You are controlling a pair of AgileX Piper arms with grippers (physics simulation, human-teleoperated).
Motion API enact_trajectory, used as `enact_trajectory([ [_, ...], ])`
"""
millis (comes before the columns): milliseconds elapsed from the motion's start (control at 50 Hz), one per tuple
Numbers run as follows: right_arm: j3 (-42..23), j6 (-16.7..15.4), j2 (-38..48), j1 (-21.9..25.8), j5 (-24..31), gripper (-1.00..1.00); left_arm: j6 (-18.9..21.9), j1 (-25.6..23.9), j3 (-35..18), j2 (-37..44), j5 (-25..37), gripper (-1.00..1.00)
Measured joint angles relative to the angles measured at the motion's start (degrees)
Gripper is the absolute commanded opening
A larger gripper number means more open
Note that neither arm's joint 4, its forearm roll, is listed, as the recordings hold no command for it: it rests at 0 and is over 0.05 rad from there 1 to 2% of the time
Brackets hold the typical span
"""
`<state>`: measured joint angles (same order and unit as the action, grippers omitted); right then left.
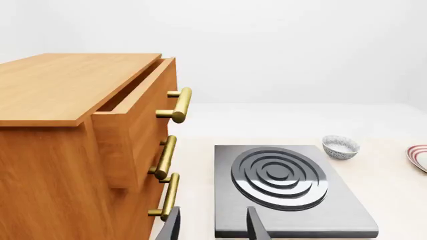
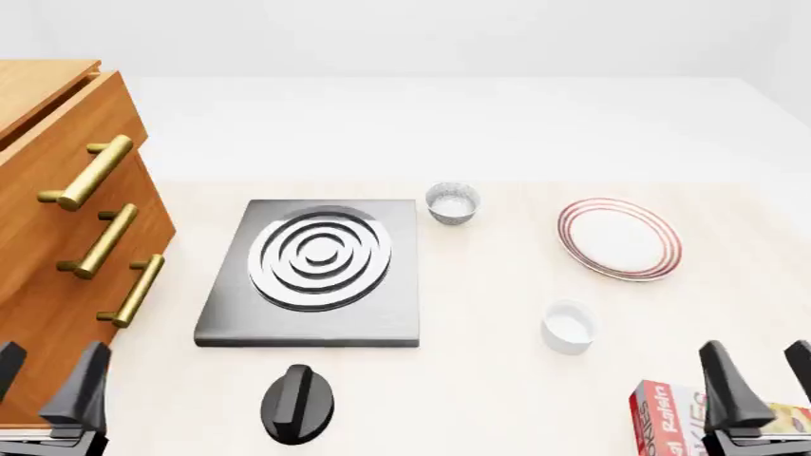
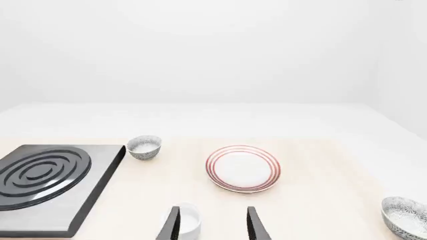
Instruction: Pick the akita bowl next to the cookies box and place it on the plate.
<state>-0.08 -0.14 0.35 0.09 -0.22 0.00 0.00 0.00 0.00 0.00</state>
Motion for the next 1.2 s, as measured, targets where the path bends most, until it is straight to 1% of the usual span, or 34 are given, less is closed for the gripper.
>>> enact_trajectory([
  [140,-0.03,-0.42,1.85,0.41,-1.42,1.0,0.0,0.0,0.0,0.0,0.0,1.0],
  [380,-0.42,-0.26,5.65,1.51,-3.95,1.0,0.0,0.0,0.0,0.0,0.0,1.0],
  [500,-1.2,0.31,10.18,1.11,-5.89,1.0,0.0,0.0,0.0,0.0,0.0,1.0],
  [640,-3.81,0.55,16.8,0.14,-6.56,1.0,0.0,0.0,0.0,0.0,0.0,1.0],
  [960,-12.13,0.68,30.31,-2.29,-2.96,1.0,0.0,0.0,0.0,0.0,0.0,1.0],
  [1200,-17.96,-0.38,36.89,-6.44,2.1,1.0,0.0,0.0,0.0,0.0,0.0,1.0],
])
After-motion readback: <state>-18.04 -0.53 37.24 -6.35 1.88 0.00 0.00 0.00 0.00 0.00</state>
